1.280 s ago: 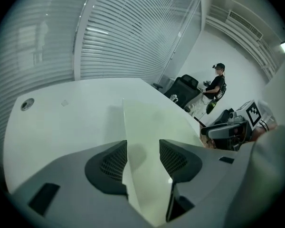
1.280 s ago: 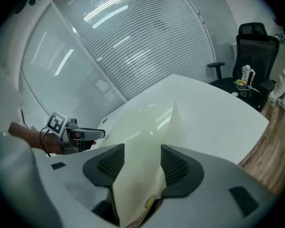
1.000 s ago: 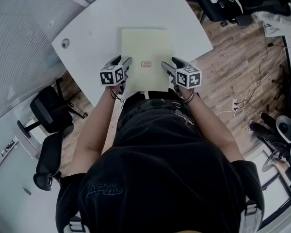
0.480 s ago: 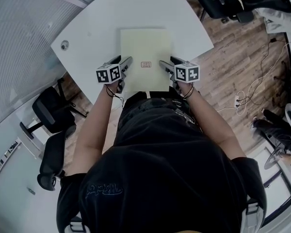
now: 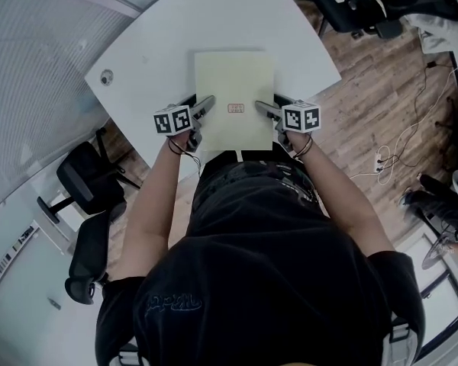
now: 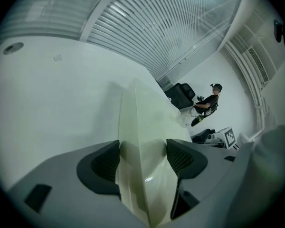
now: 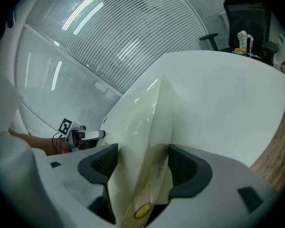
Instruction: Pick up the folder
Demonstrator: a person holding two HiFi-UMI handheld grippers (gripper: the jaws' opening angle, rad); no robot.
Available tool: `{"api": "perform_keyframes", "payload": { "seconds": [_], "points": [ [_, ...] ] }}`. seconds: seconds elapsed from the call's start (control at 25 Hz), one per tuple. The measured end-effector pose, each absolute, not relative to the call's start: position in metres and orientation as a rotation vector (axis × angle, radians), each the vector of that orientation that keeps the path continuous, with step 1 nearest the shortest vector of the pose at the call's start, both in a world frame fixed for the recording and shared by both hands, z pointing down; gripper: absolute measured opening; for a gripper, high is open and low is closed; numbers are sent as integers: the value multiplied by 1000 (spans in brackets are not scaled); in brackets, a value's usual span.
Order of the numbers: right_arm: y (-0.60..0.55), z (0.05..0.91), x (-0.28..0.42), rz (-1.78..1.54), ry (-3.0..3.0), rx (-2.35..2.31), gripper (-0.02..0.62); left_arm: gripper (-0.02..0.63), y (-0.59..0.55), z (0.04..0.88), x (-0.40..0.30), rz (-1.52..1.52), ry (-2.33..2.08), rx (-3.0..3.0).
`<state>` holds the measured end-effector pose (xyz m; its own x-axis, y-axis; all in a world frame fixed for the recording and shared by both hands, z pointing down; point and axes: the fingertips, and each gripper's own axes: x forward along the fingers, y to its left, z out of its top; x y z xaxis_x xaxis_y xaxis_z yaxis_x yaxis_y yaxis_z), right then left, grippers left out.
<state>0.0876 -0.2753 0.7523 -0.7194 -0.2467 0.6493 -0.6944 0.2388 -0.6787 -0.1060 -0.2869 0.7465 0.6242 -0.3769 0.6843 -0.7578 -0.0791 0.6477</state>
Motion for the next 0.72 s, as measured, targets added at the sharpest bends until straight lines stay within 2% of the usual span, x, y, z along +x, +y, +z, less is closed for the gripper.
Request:
{"api": "perform_keyframes", "payload": {
  "seconds": [0.72],
  "points": [
    [-277, 753, 80, 1602, -2089, 914, 331, 330, -283, 748, -108, 365, -821, 1698]
  ]
}}
